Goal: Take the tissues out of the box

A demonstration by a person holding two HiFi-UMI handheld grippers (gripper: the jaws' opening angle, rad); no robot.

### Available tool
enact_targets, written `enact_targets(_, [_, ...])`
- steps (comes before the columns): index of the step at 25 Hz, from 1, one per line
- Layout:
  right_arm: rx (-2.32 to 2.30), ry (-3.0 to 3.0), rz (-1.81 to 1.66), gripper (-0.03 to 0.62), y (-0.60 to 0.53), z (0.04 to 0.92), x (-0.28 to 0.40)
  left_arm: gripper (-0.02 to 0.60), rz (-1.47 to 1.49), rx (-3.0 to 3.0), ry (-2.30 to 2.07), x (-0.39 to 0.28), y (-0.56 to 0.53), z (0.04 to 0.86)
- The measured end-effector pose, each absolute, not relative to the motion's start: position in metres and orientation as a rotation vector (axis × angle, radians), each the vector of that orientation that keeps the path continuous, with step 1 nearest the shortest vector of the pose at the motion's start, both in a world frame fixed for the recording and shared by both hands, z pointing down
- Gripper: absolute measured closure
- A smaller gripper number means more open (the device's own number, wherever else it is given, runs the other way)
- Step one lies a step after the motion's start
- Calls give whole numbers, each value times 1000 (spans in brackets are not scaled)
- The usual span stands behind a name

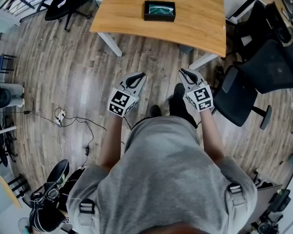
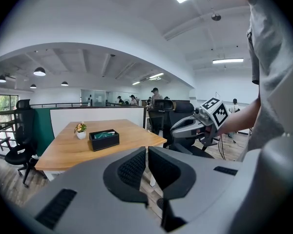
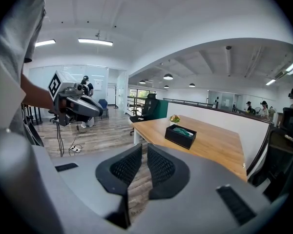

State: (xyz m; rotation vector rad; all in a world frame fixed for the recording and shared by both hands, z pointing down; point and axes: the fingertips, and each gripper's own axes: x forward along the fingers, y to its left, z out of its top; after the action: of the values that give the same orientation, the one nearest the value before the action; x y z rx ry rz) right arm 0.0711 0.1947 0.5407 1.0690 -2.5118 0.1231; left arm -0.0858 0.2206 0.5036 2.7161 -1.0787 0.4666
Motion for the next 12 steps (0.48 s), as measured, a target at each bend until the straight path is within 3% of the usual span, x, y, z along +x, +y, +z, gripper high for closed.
enact_targets(9, [1016,-2506,139,497,198,550,67,554,479,2695,-1105,-89,221,506])
enact_targets(12, [995,-2483,120,455,200,555,65,526,477,2691,-1109,-90,222,506])
